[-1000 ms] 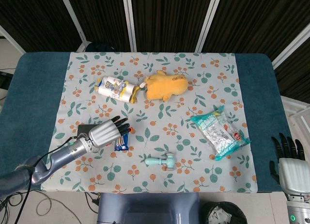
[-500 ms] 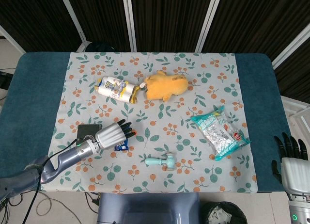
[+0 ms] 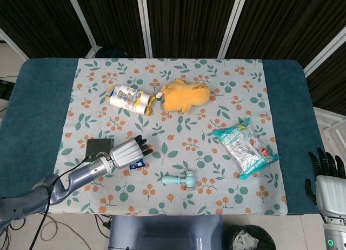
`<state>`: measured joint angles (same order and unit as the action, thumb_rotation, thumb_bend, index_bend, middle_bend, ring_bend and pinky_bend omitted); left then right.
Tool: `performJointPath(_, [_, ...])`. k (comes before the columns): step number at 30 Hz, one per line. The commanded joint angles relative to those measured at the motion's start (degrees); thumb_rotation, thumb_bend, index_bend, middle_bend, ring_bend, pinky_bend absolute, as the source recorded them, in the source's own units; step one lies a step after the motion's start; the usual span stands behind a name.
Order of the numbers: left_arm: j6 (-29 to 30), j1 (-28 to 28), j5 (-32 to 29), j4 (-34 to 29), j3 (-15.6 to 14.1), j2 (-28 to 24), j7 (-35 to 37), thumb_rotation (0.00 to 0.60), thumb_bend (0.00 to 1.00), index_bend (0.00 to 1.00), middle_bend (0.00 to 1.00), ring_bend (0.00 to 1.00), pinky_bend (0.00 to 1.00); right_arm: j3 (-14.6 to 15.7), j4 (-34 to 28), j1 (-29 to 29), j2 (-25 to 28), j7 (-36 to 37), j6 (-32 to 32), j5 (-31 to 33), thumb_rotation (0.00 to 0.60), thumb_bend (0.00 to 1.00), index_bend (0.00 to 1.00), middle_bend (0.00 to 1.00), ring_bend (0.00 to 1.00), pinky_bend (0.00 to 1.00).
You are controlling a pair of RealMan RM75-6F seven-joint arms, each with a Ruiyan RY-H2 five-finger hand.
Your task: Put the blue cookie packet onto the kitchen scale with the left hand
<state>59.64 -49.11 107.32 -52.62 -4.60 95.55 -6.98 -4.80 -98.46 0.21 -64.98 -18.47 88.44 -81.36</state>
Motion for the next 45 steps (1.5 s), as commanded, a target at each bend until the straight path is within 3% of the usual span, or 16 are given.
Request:
performJointPath(1, [-0.1, 0.0, -0.4, 0.1, -0.2, 0.1, -0.9, 0.6, 0.13, 0.32, 0.49, 0.32, 0.36, 0.0, 0.0, 0.0, 0.0, 0.1, -0.1, 0.1, 0.6, 0.58, 0.1, 0.03, 0.01, 0.0])
performJointPath(13, [1.1, -0.4, -2.3, -2.6, 0.9, -1.6, -3.3, 0.6, 0.2, 0.36, 0.5, 0.34, 0.38, -0.1, 0.0, 0.1, 0.2, 0.4, -0.2, 0.3, 0.6, 0.58, 0.1, 0.03, 0.01, 0.0])
performJointPath(19, [-4.0, -0.2, -9.0, -15.0, 4.4, -9.4, -11.6, 0.6, 0.21, 0.37, 0.49, 0.34, 0.38, 0.0, -0.2, 0.0, 0.4, 0.6, 0.0, 0.2, 0.6, 0.58, 0.1, 0.03, 0.01, 0.0])
performJointPath(25, [-9.0, 4.0, -25.4, -34.3, 8.5, -20.4, -26.1, 0.6, 0.21, 0.37, 0.51, 0.34, 0.4, 0.1, -0.6, -0.1, 0.6, 0.8, 0.2, -0.2, 0.6, 0.58, 0.1, 0.03, 0.01, 0.0])
performJointPath(28, [-6.5, 7.0, -35.1, -43.0, 9.7, -24.6, -32.3, 0.6, 0.21, 0.38, 0.51, 0.34, 0.4, 0.1, -0.7, -0.2, 0.8, 1.2, 0.3, -0.3, 0.6, 0.58, 0.1, 0.03, 0.01, 0.0])
performJointPath(32, [-3.4, 8.6, -43.8, -49.8, 9.8, -28.1, -38.9, 0.6, 0.21, 0.38, 0.51, 0.34, 0.41, 0.2, -0.9, -0.2, 1.1, 1.7, 0.3, -0.3, 0.6, 0.58, 0.1, 0.03, 0.01, 0.0])
performJointPath(39, [-0.4, 7.8, -60.1, -55.7, 9.2, -31.3, -47.6, 0.6, 0.21, 0.38, 0.5, 0.34, 0.41, 0.2, -1.1, -0.4, 1.5, 2.4, 0.6, -0.7, 0.6, 0.58, 0.1, 0.03, 0.01, 0.0])
performJointPath(45, [-0.4, 6.8, -65.0, -51.8, 8.4, -28.4, -47.9, 0.6, 0.21, 0.38, 0.5, 0.34, 0.41, 0.2, -1.3, -0.6, 1.9, 2.7, 1.1, -0.9, 0.6, 0.58, 0.1, 0.03, 0.01, 0.0])
